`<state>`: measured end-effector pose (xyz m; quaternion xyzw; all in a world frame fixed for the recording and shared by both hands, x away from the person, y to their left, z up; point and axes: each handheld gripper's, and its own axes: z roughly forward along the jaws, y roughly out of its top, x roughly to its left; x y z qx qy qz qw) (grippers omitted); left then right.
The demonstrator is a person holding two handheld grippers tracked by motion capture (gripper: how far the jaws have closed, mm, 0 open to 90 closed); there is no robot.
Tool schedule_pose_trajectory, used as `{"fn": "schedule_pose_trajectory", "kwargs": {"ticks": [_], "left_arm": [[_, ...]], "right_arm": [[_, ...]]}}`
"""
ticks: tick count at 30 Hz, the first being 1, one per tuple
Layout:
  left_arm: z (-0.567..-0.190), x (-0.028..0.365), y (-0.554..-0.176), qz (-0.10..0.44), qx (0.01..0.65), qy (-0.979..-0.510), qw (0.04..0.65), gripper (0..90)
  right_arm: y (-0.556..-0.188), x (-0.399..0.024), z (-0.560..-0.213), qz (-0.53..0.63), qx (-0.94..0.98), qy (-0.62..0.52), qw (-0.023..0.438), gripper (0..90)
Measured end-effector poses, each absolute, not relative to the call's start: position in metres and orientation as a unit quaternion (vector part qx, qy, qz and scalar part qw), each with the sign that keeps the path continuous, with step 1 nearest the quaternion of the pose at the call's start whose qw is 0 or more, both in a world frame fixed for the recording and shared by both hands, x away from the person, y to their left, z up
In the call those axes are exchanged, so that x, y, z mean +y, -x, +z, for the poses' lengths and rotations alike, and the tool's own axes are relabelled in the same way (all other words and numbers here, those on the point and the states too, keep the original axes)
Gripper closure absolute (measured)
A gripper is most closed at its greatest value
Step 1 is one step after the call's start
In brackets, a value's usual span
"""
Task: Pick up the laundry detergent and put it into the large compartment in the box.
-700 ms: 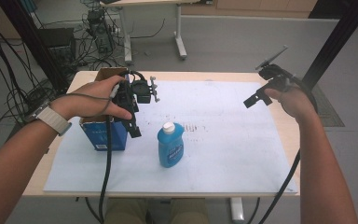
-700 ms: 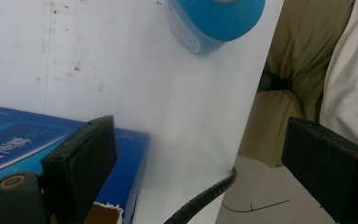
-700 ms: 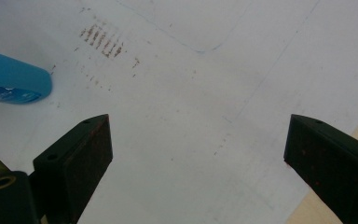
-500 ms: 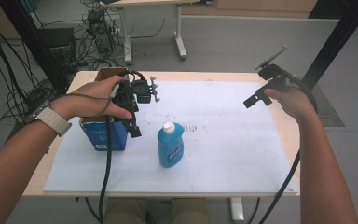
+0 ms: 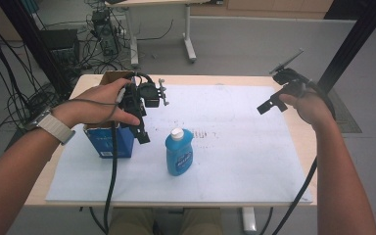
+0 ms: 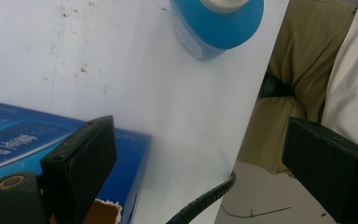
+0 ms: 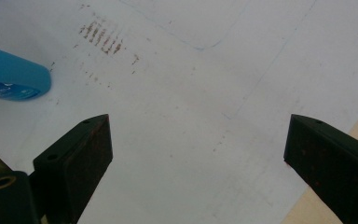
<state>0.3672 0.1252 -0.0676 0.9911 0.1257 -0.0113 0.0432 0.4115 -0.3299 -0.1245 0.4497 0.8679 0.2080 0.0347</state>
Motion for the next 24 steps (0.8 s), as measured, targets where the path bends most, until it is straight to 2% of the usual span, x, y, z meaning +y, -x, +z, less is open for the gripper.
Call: {"fn": "schedule_pose_trajectory", "kwargs": {"ticks": [24], "left_arm": [[-0.055, 0.125, -0.358, -0.004, 0.194, -0.980, 0.041, 10.1]], "right_arm": [[-0.407, -0.334, -0.125, 0.203, 0.866, -0.456, 0.036, 7.5]]}}
